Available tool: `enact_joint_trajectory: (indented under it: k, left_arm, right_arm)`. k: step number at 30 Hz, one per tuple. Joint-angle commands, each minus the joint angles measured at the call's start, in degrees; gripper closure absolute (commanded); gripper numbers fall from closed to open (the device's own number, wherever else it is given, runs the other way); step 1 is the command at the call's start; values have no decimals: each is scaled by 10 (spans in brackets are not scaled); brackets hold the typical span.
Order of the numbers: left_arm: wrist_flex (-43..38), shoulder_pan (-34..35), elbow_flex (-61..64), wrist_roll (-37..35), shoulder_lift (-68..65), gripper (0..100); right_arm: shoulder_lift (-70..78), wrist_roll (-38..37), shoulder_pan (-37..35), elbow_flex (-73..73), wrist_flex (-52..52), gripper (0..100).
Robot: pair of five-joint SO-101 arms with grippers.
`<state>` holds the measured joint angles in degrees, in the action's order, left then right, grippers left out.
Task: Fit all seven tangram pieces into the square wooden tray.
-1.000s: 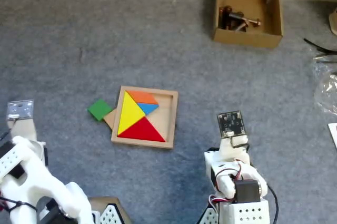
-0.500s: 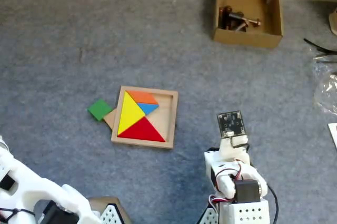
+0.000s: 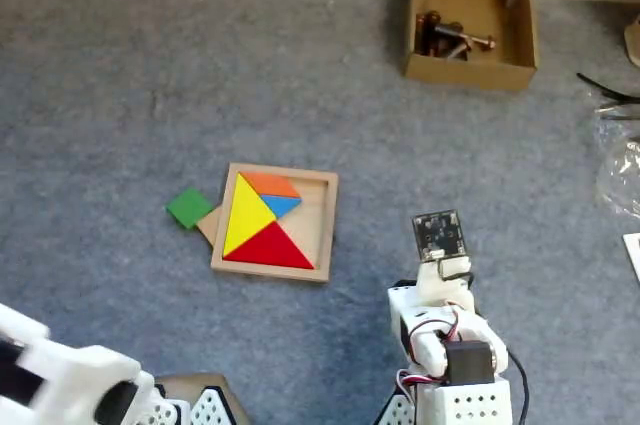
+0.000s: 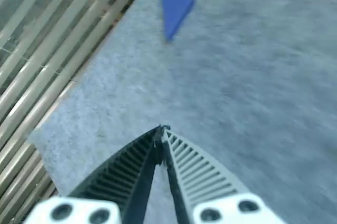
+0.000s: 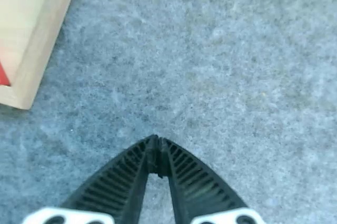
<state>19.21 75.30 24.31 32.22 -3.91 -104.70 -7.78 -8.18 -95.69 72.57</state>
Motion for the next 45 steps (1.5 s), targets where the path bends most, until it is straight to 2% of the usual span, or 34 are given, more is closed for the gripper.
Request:
enact_joint_trajectory:
  k: [1, 6, 13, 20, 28, 33, 35, 39, 45]
  left_arm:
    - [9, 16, -154, 3, -89, 992]
    - [69, 19, -327, 3, -215, 992]
    - [85, 15, -539, 3, -364, 989]
    - [83, 13, -709, 3, -498, 861]
    - [82, -23, -941, 2, -660, 862]
    - [82, -40, -1073, 0, -755, 962]
    - [82, -42, -1116, -1, -786, 994]
    - [74, -42, -1177, -1, -844, 993]
    - [-27, -37, -1183, -1, -900, 993]
  right_arm:
    - [-5, 4, -6, -67, -10, 993]
    - [-5, 4, -6, -67, -10, 993]
    - [-5, 4, -6, -67, -10, 993]
    - [-5, 4, -6, -67, -10, 993]
    - [-5, 4, -6, -67, -10, 993]
    - [-5, 4, -6, -67, -10, 993]
    - [-5, 4, -6, -67, -10, 993]
    - [-5, 4, -6, -67, -10, 993]
    - [-5, 4, -6, -67, -10, 993]
